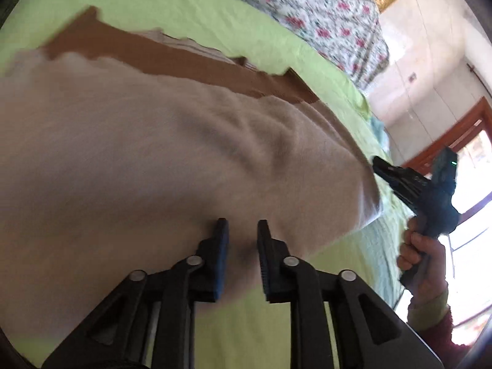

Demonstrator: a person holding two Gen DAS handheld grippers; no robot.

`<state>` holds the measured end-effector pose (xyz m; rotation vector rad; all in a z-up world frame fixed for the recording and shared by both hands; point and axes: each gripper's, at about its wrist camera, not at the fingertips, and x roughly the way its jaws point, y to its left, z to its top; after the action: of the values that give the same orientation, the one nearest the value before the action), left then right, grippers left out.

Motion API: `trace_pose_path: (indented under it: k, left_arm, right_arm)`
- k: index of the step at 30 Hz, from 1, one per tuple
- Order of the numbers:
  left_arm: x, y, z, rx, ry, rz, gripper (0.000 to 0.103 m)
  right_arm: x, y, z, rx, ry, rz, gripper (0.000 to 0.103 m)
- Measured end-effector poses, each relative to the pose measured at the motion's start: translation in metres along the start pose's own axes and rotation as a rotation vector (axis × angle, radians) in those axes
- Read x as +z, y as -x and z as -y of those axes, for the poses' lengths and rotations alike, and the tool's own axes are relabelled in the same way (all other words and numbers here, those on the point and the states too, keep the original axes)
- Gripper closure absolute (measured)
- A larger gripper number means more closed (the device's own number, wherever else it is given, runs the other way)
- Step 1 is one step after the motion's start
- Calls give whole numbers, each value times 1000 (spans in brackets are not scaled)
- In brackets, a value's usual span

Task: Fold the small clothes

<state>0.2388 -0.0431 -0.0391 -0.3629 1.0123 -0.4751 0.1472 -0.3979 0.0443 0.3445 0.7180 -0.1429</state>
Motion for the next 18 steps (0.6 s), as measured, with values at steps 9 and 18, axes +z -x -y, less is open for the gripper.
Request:
trace_pose_path:
  k: [9,18]
  left_arm:
    - [-67,78,-23,95,235,152,47]
    - [-59,99,-45,128,296,189,47]
  right_arm:
    - [-36,40,-35,158,41,5,62]
    - [-57,30,-86,265,151,-63,61]
